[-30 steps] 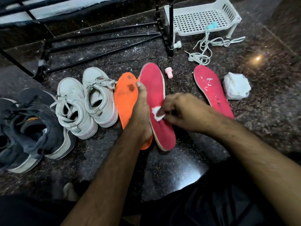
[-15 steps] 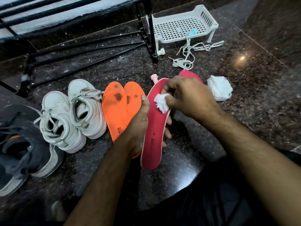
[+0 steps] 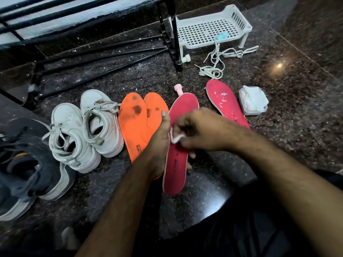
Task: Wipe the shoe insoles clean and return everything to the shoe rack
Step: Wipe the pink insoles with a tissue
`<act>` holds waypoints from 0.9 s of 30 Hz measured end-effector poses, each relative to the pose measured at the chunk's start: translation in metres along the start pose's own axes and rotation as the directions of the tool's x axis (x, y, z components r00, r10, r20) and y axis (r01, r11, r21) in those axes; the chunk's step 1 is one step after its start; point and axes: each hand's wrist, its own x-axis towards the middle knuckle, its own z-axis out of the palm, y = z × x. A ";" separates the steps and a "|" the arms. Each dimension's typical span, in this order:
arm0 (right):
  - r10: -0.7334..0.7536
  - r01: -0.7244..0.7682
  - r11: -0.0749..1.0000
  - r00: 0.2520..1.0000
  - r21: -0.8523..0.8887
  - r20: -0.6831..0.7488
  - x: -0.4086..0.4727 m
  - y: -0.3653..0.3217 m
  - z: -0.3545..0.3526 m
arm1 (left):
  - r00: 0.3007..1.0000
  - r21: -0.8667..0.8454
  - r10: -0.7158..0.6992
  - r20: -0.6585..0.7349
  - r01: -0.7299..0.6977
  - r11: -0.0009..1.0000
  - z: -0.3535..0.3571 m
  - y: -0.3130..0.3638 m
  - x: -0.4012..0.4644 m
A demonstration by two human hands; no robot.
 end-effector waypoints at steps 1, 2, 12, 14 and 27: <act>0.008 -0.012 0.999 0.992 0.034 0.127 -0.004 0.000 -0.004 | 1.000 -0.003 -0.007 -0.006 0.007 1.000 -0.001 -0.001 0.002; 0.008 -0.022 0.998 0.978 0.066 0.208 -0.007 0.000 -0.006 | 1.000 0.002 -0.016 0.001 0.016 1.000 -0.001 -0.002 0.003; 0.179 -0.157 0.984 0.802 0.088 -0.570 0.005 0.015 -0.010 | 0.996 -0.094 0.016 0.090 -0.007 0.996 -0.004 -0.007 0.003; 0.165 -0.147 0.986 0.823 0.077 -0.544 0.004 0.012 -0.006 | 0.997 -0.101 0.060 0.038 -0.055 0.993 -0.006 -0.005 0.005; 0.016 -0.017 0.993 1.000 0.114 0.011 -0.007 0.002 0.002 | 0.952 0.184 0.224 -0.208 -0.187 0.965 -0.019 0.004 0.004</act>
